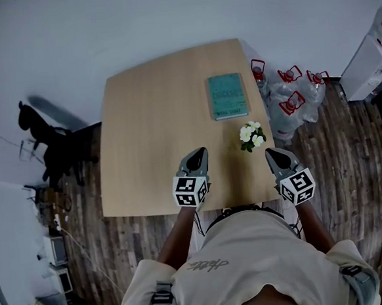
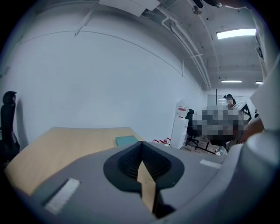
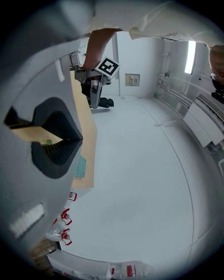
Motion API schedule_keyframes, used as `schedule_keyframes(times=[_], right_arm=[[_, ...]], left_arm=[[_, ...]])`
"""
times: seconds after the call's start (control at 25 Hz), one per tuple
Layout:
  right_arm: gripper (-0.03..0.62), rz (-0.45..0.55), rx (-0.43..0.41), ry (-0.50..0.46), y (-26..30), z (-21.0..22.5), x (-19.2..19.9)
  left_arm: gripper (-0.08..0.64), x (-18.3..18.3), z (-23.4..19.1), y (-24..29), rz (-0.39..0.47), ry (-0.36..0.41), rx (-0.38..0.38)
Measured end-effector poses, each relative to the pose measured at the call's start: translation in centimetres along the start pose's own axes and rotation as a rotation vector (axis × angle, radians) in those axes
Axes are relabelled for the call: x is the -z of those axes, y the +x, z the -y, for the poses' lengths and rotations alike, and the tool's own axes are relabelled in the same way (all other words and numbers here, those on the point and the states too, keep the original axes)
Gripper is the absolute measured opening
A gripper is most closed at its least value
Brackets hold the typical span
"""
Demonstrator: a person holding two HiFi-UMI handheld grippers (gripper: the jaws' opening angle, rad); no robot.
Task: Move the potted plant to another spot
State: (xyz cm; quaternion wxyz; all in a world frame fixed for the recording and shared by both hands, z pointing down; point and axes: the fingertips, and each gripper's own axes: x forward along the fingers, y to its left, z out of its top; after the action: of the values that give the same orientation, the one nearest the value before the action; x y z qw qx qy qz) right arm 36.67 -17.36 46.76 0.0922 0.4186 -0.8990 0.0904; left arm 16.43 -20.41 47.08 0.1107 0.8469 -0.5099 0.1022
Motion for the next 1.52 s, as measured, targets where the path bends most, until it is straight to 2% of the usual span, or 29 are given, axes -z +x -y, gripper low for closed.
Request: schedule_keyframes(times=[0.2, 0.44, 0.72, 0.96, 1.28, 1.52], right_arm=[[0.003, 0.031, -0.037, -0.085, 0.4, -0.8, -3.2], [0.003, 0.127, -0.051, -0.166, 0.6, -1.3, -8.5], [0.003, 0.248, -0.022, -0.222, 0.3, -1.1, -14.4], [0.003, 0.304, 0.007, -0.253, 0.3, -1.1, -16.9], [0.003, 0.377, 0.024, -0.282, 0.4, -1.5, -20.4], [0.003, 0.407, 0.020, -0.290, 0.4, -2.5, -21.3]], left_arm=[[0.017, -2.8, -0.1, -0.1, 0.030, 0.005, 0.033], [0.017, -6.5, 0.0, -0.2, 0.082, 0.020, 0.059], [0.018, -10.9, -0.3, -0.5, 0.140, 0.046, 0.094], [0.018, -13.8, -1.5, -0.8, 0.205, 0.048, 0.090], [0.018, -17.2, -1.1, -1.7, 0.284, 0.067, 0.103], [0.031, -18.6, -0.8, -3.2, 0.325, 0.113, 0.084]])
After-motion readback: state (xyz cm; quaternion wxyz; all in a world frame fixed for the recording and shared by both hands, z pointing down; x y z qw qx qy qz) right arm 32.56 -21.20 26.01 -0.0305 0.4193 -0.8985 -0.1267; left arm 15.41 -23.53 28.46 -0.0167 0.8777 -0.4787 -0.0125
